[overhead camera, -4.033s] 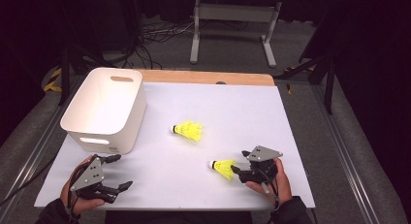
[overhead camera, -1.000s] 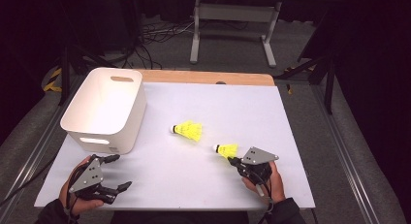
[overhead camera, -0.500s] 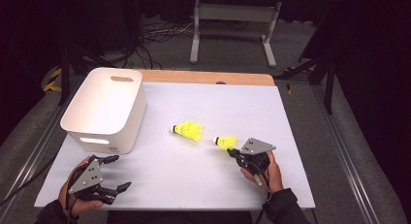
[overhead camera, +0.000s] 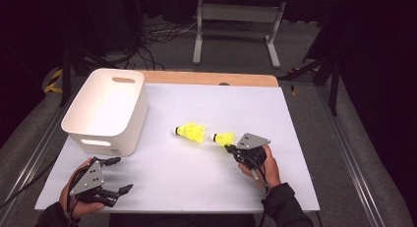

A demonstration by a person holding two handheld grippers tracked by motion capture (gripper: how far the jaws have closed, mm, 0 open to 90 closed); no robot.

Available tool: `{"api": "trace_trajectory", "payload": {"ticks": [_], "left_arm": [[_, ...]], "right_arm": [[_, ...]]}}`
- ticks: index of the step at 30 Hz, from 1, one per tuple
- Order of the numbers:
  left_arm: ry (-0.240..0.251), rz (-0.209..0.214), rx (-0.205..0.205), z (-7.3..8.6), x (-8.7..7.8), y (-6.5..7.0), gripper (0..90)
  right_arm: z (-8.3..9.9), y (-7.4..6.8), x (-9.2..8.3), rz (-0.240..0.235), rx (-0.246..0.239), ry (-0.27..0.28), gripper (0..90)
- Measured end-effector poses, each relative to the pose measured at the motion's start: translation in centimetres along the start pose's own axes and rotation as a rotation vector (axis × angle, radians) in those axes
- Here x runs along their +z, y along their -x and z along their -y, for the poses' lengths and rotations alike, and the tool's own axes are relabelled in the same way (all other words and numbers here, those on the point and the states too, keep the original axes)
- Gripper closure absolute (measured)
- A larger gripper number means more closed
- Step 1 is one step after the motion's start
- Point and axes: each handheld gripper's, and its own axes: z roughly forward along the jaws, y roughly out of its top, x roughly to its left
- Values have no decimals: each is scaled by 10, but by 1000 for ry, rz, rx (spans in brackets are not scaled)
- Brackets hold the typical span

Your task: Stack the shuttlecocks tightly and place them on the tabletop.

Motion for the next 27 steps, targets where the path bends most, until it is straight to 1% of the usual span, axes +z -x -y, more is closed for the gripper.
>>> {"api": "trace_trajectory", "payload": {"ticks": [4,7,13,17,21,27], "left_arm": [[1,-6,-1,0,-1,0,89],[2,-6,2,0,-2,0,89],[2,-3,5,-1,-1,0,89],[0,1,2,0,-1,1,90],[0,4,3,-1,-1,1,91],[0,6,4,0,-1,1,92]], "right_arm": [[-6,0,7,-6,-9,-1,900],[-10,0,13,-10,-11,0,899],[-17,-2,26,-21,-25,-16,899],[-21,-3,33,-31,-24,-16,899],[-27,-6,40,-29,-53,-25,899],[-34,-9,49,-46,-54,-18,898]]}}
